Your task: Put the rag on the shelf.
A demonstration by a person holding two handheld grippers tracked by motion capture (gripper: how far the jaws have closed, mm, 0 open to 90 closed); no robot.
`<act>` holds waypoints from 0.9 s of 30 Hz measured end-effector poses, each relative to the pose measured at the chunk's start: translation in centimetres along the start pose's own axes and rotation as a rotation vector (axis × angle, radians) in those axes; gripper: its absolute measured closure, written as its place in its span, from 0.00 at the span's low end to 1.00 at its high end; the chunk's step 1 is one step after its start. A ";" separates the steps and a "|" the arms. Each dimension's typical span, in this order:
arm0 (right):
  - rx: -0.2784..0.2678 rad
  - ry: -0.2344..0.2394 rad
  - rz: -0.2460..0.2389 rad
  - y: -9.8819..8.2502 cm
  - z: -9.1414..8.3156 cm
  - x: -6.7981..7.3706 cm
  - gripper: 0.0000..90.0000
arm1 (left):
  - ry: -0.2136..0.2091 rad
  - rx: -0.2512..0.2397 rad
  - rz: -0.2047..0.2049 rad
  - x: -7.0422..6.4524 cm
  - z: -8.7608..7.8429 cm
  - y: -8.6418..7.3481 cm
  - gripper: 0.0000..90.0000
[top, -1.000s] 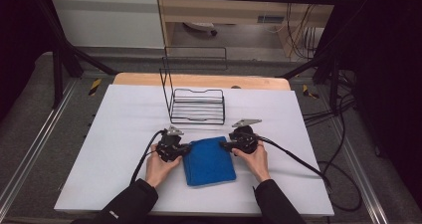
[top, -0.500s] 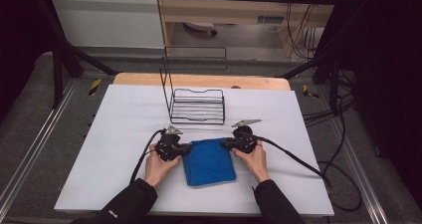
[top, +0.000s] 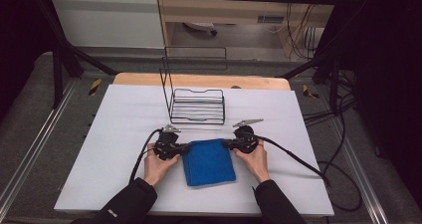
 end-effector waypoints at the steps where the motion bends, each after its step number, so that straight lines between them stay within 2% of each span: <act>1: -0.003 0.002 -0.005 0.0 -0.1 0.0 0.96 | -0.001 -0.006 0.001 0.0 -0.2 0.0 0.94; 22: -0.139 0.050 -0.037 0.7 -3.6 1.2 0.96 | -0.003 -0.114 0.048 -1.2 -4.0 1.2 0.94; 27: -0.169 0.047 -0.058 0.9 -4.3 1.5 0.96 | 0.022 -0.141 0.076 -1.7 -4.9 1.6 0.94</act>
Point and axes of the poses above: each handheld gripper's, and its own axes: z roughly forward along the jaws, y roughly out of its top, x roughly to its left, the point moved 1 cm from there along z, roughly forward along the jaws, and after that the axes turned 7 degrees about x, right-handed, at the moved point
